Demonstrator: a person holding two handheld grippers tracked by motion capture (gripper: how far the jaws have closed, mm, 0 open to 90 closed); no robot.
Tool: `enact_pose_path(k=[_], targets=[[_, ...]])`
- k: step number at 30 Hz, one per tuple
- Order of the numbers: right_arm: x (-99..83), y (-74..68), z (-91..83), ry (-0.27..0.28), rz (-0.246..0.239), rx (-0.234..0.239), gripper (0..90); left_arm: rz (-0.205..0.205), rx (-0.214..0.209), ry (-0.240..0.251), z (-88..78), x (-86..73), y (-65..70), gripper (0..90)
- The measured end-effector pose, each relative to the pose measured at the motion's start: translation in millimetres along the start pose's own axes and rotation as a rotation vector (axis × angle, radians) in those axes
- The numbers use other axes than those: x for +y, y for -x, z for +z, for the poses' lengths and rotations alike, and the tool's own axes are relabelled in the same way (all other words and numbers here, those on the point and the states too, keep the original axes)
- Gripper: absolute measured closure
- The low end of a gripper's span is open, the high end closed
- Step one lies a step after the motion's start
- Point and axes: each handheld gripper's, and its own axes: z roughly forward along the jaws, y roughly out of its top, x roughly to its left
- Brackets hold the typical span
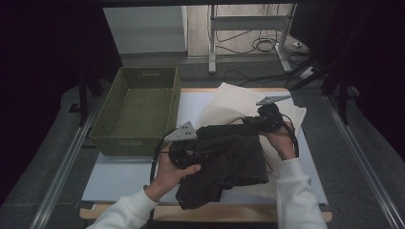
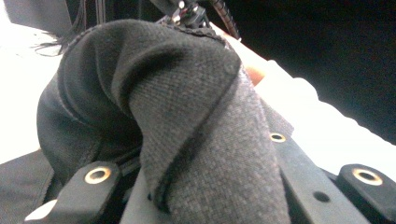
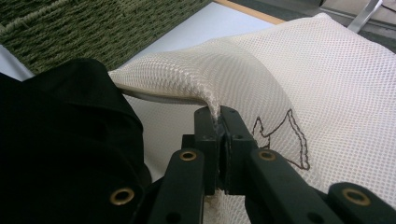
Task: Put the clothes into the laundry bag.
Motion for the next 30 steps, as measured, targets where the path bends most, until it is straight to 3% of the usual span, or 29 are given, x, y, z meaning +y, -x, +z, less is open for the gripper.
enact_pose_path(k=[5, 12, 22, 30], targets=[[0.0, 0.6, -1.2, 0.004, 0.002, 0.003, 86.7, -0.023, 0.011, -0.039, 8.3, -7.2, -9.0, 78.3], [-0.1, 0.5, -0.9, 0.002, 0.003, 0.006, 86.8, -0.052, 0.018, -0.055, 16.5, -15.6, -18.5, 78.3], [0.8, -1.1, -1.7, 0.001, -0.002, 0.003, 87.0, -0.043, 0.02, -0.093, 28.1, -21.9, -17.0, 78.3], [1.6, -2.2, -3.2, 0.001, -0.006, 0.002, 87.1, -0.021, 0.05, -0.123, 38.5, -26.3, -17.9, 78.2]])
